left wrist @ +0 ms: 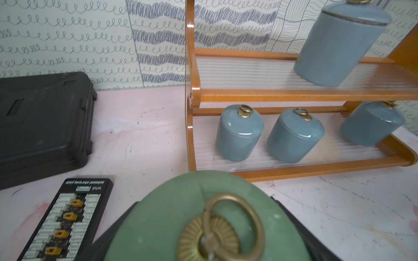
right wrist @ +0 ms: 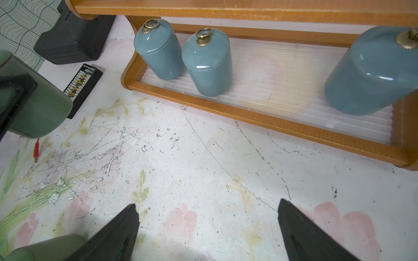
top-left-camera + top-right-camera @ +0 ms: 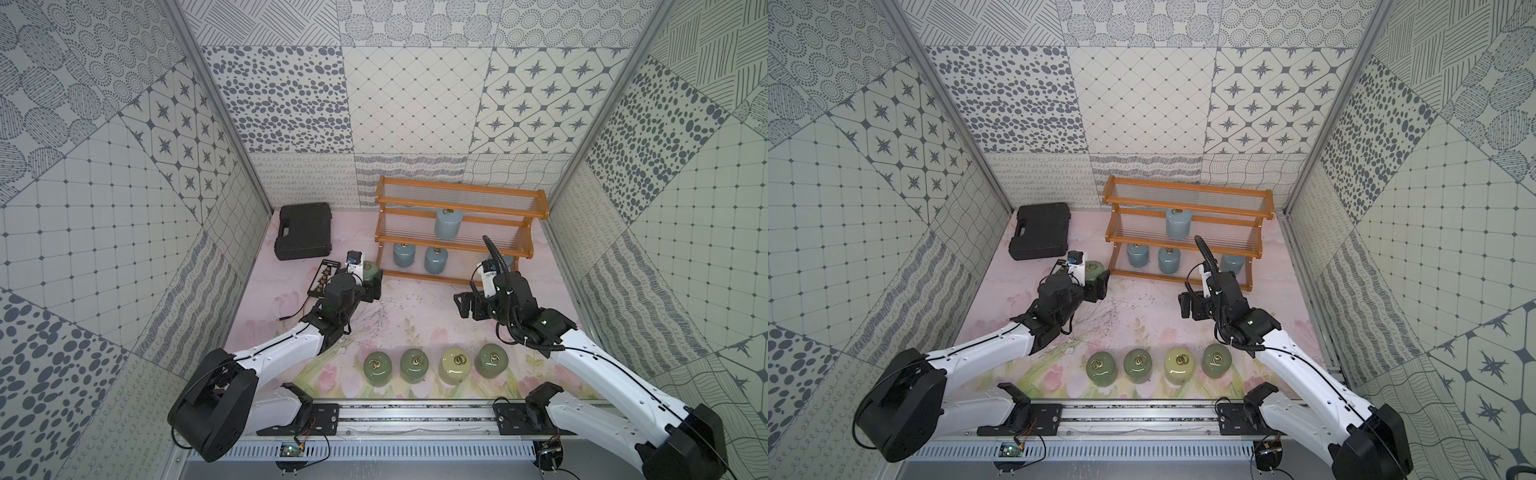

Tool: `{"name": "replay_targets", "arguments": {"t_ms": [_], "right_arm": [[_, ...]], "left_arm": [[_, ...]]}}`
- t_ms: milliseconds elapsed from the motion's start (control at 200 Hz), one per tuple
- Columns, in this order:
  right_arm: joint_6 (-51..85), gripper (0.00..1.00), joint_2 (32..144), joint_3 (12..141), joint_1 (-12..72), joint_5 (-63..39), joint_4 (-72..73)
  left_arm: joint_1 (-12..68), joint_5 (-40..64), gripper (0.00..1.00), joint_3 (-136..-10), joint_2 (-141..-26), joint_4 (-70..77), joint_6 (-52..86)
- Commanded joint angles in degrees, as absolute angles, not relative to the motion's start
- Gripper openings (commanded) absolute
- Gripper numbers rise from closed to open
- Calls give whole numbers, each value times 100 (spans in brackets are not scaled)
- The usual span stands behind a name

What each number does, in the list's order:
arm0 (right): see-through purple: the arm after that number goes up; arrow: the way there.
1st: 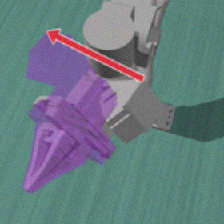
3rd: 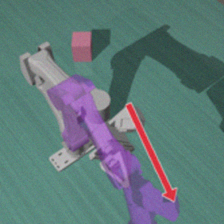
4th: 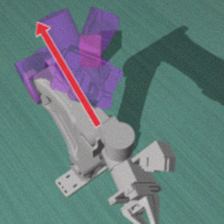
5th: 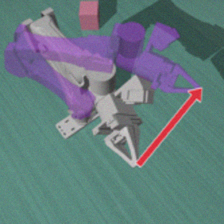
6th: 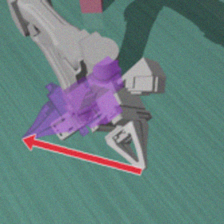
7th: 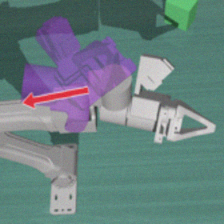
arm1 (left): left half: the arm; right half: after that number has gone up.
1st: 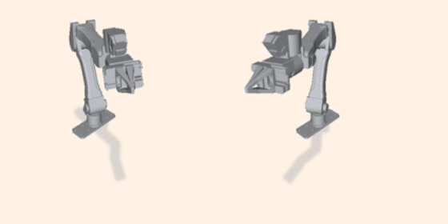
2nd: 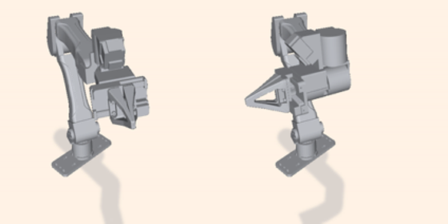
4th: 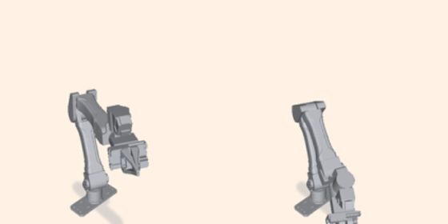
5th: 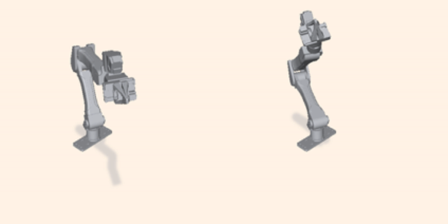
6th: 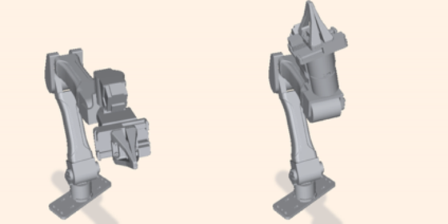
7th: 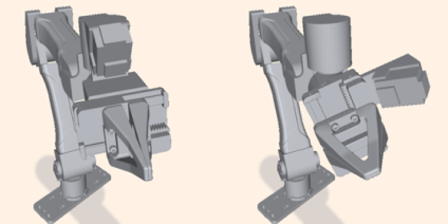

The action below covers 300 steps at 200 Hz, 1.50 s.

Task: Remove the tea canisters from the shelf
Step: Pick up the tea canister from the shelf, then place the tea canister at the center of the board.

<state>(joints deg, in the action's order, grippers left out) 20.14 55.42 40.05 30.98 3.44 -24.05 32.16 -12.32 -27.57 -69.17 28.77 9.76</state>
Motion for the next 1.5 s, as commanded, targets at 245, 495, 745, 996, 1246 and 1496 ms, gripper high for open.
{"name": "replay_targets", "arguments": {"t_ms": [245, 495, 745, 996, 1246, 1496], "right_arm": [[2046, 100, 5436, 3972, 3076, 201, -2275], [2065, 100, 5428, 3948, 3076, 154, -2284], [2077, 100, 5449, 3928, 3076, 114, -2282], [2092, 100, 5392, 3878, 3074, 125, -2309], [2092, 100, 5377, 3819, 3076, 126, -2288], [2092, 100, 5316, 3760, 3076, 147, -2313]], "left_arm": [[3252, -2001, 64, -1572, -5987, 3028, 1732], [3291, -2218, 63, -1103, -6113, 3223, 1981], [3346, -2349, 63, -964, -6634, 3732, 2118], [3653, -2838, 66, -958, -6990, 3853, 2197], [4032, -3274, 75, -1008, -7076, 3604, 2171], [4251, -3557, 83, -1065, -7090, 3311, 2238]]}}
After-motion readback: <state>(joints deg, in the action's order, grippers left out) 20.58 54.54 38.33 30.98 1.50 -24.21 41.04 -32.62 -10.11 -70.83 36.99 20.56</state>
